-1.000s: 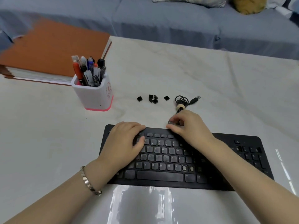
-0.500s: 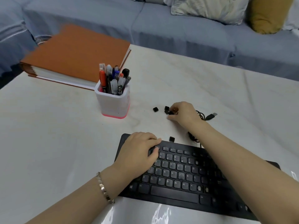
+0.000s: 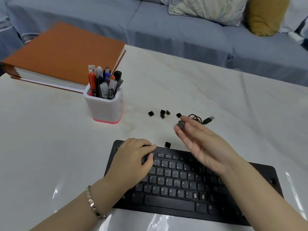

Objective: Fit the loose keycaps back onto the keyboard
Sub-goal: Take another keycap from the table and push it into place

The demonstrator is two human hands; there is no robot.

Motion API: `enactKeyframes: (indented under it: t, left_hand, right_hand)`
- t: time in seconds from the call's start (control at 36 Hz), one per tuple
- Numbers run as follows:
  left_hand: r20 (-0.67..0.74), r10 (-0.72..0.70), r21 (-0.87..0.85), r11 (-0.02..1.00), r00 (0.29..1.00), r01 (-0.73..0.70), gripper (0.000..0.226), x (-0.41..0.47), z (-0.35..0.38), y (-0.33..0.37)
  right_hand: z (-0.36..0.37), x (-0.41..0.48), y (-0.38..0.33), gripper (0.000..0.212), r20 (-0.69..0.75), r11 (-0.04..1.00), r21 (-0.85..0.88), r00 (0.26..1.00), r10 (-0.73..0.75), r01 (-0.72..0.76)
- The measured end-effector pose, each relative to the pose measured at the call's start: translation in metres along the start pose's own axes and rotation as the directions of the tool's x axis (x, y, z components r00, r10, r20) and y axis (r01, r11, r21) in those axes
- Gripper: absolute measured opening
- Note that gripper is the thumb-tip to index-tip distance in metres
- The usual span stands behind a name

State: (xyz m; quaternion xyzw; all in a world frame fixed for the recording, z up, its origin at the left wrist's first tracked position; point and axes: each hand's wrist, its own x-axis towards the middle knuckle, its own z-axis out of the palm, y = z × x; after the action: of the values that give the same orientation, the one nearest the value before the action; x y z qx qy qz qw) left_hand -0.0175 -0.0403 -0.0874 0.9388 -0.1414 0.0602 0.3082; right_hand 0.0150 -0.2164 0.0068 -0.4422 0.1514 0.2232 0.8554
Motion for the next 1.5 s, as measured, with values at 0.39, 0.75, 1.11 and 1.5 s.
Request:
enactKeyframes:
  t: [0.39, 0.75, 1.11, 1.5]
  left_hand:
    - [-0.011, -0.029, -0.011, 1.0, 1.0, 0.029, 0.04, -0.001, 0.002, 0.0]
    - [0.006, -0.04, 0.175, 0.984, 0.999, 0.039, 0.041, 0.004, 0.014, 0.036]
    - [0.156, 0.15, 0.179, 0.968, 0.976, -0.177, 0.049, 0.006, 0.063, 0.09]
    - [0.222, 0.162, 0.256, 0.942, 0.962, -0.218, 0.053, 0.005, 0.065, 0.086]
  right_hand:
    - [-0.011, -0.047, 0.0, 0.033, 0.012, 0.973, -0.181, 0.99, -0.143, 0.142]
    - [-0.087, -0.069, 0.017, 0.017, -0.222, 0.645, -0.76, 0.903, -0.369, 0.077]
    - [-0.203, -0.118, -0.02, 0.018, -0.221, 0.225, -0.97, 0.726, -0.651, -0.094]
    - [-0.214, -0.094, -0.026, 0.028, -0.016, 0.129, -0.988, 0.785, -0.62, 0.082]
